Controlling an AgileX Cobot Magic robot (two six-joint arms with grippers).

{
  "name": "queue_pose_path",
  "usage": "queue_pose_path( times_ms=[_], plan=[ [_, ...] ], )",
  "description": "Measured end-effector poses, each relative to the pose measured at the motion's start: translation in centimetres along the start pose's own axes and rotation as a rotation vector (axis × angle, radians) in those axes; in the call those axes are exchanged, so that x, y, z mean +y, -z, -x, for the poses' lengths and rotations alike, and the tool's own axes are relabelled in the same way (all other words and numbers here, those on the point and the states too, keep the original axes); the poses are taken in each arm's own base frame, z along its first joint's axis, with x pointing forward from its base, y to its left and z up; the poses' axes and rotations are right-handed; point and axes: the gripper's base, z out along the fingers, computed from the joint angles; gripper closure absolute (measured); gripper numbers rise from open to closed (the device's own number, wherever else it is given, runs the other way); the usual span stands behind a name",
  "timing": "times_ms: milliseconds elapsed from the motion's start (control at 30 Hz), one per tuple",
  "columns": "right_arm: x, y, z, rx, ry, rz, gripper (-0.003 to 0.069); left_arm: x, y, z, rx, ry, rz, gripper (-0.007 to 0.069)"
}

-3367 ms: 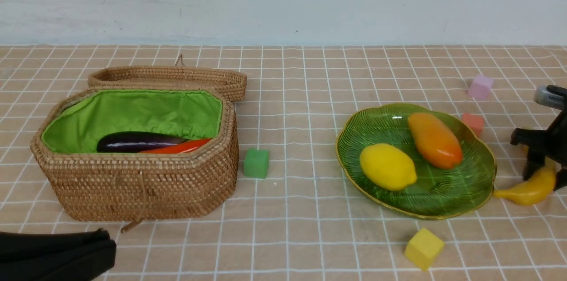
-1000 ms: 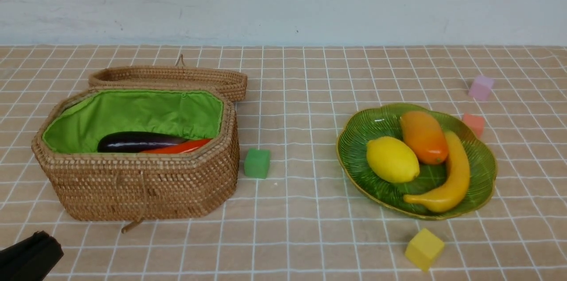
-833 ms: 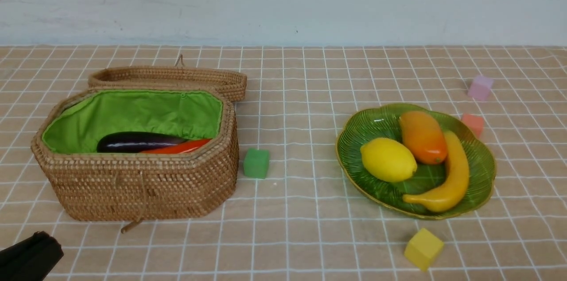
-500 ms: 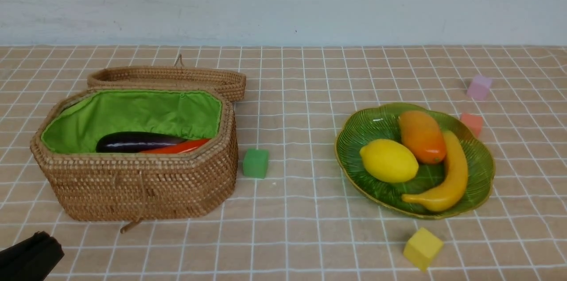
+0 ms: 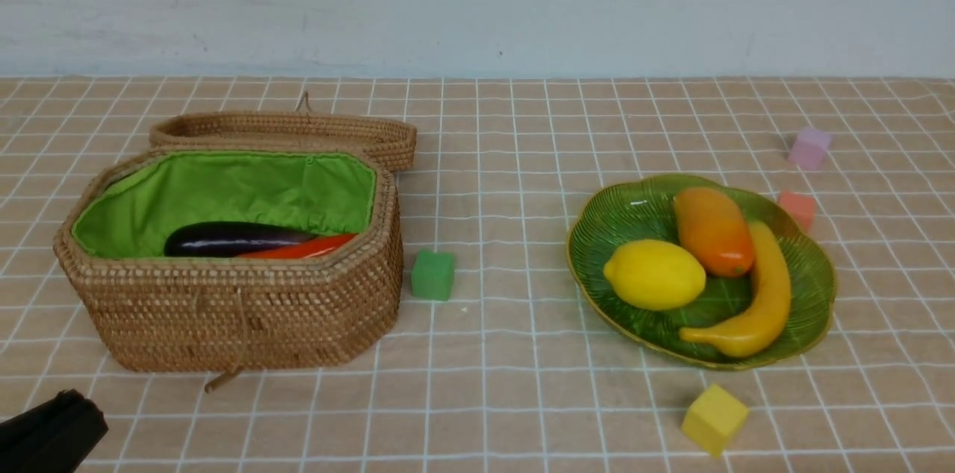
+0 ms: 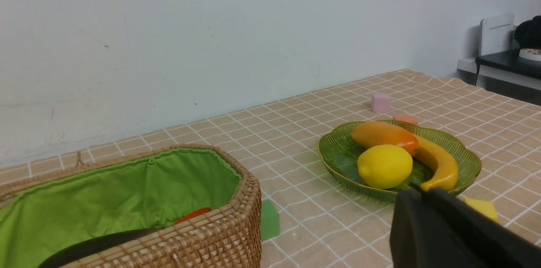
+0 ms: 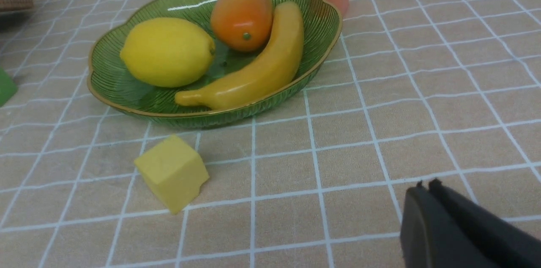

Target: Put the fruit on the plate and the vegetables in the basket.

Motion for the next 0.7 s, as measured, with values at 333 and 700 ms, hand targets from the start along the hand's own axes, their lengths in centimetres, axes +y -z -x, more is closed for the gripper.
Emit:
queue_pose_path(
  times_ms=[333,700],
  plan=[
    [0.0,0.0,0.0,0.001,0.000,0.000,0.0660,0.0,0.0,0.0,0.000,0.000,0.000,0.0617],
    [0.0,0.0,0.0,0.001,-0.002,0.001,0.0659,1.6,0.0,-1.6,-0.036,0.046,0.188,0.0637]
  ],
)
